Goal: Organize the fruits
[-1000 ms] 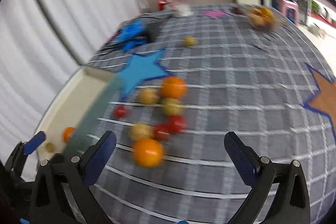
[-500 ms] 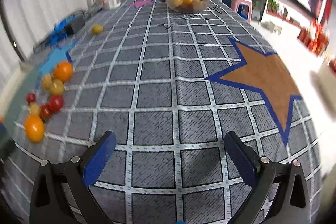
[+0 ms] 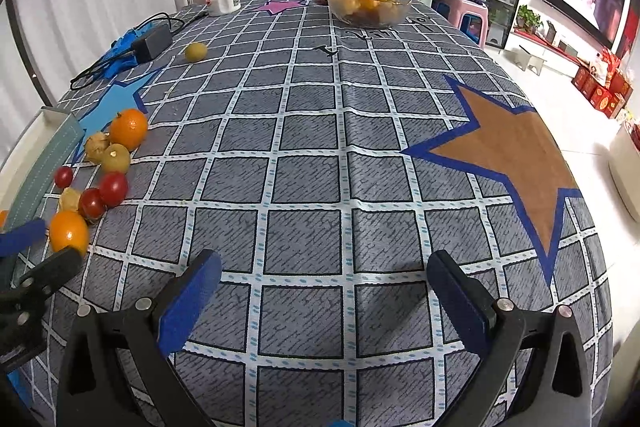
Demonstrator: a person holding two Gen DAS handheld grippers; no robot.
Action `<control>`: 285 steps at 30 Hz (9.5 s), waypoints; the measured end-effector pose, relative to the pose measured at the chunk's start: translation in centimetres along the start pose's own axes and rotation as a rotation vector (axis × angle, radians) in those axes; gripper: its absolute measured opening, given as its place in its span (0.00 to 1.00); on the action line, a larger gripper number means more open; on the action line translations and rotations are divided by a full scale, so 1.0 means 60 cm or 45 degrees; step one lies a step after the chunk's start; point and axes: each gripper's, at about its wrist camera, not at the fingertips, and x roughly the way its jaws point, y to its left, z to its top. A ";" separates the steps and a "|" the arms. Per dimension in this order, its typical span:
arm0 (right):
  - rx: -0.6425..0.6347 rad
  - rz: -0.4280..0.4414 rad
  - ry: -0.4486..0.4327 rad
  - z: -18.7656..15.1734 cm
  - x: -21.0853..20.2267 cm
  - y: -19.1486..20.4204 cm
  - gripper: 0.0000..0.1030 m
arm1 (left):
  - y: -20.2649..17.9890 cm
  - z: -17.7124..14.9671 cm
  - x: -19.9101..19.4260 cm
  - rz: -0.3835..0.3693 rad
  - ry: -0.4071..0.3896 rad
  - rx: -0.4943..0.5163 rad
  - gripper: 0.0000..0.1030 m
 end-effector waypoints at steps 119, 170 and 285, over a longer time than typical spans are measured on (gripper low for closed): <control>-0.035 0.361 -0.070 0.007 -0.051 0.089 0.28 | 0.098 -0.090 -0.054 -0.070 -0.224 -0.113 0.37; -0.378 0.662 0.043 0.063 -0.026 0.474 0.28 | 0.373 -0.117 -0.081 0.190 -0.254 -0.507 0.37; -0.059 0.048 0.003 -0.004 -0.005 0.049 1.00 | 0.080 -0.069 -0.021 0.122 -0.205 -0.020 0.27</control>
